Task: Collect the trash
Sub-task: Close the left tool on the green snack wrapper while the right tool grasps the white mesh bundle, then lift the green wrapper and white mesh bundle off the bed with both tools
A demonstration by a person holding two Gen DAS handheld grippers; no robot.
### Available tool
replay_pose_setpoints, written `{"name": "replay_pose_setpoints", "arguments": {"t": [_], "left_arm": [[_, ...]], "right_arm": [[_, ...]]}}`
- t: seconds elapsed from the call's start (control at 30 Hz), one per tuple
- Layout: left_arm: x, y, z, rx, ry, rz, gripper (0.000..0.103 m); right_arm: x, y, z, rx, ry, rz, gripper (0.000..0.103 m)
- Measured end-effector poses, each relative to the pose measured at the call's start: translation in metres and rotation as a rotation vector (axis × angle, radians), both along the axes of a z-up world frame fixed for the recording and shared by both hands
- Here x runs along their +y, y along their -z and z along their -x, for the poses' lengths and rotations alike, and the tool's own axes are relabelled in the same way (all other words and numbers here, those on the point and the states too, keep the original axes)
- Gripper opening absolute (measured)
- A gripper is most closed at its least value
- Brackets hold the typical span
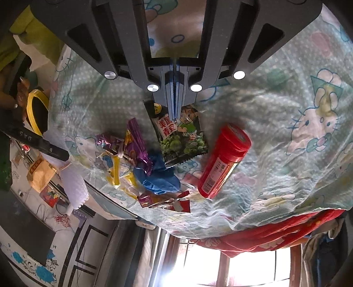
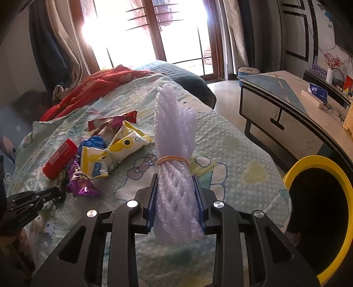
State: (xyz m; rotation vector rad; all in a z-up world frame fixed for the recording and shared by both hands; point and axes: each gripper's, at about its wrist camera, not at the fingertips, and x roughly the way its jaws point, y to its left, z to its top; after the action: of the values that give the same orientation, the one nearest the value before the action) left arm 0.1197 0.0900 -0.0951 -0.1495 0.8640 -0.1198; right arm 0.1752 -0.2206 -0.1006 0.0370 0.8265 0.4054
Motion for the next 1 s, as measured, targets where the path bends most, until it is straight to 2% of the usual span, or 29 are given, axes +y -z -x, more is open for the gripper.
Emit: {"name": "replay_pose_setpoints", "arguments": {"t": [0.2, 0.43, 0.47, 0.53, 0.6, 0.8, 1.0], "left_arm": [[-0.002, -0.005, 0.007, -0.016, 0.003, 0.029, 0.000], [0.009, -0.015, 0.013, -0.031, -0.037, 0.068, 0.001], [0.010, -0.016, 0.013, -0.032, -0.041, 0.072, 0.003], [0.011, -0.015, 0.013, -0.025, -0.050, 0.073, 0.019], [0.011, -0.012, 0.013, -0.018, -0.059, 0.074, 0.028], [0.008, -0.001, 0.003, 0.031, -0.088, 0.093, 0.038], [-0.001, 0.001, -0.007, 0.036, -0.124, 0.072, 0.041]], "right_arm": [[-0.002, -0.011, 0.012, -0.029, -0.023, -0.017, 0.028], [-0.002, -0.021, 0.022, -0.053, -0.046, -0.027, 0.028], [-0.003, -0.023, 0.024, -0.055, -0.046, -0.027, 0.028], [-0.006, -0.025, 0.025, -0.058, -0.044, -0.029, 0.028], [-0.008, -0.028, 0.027, -0.066, -0.044, -0.030, 0.028], [-0.022, -0.040, 0.034, -0.096, -0.035, -0.050, 0.028], [-0.035, -0.043, 0.033, -0.099, -0.018, -0.074, 0.028]]}}
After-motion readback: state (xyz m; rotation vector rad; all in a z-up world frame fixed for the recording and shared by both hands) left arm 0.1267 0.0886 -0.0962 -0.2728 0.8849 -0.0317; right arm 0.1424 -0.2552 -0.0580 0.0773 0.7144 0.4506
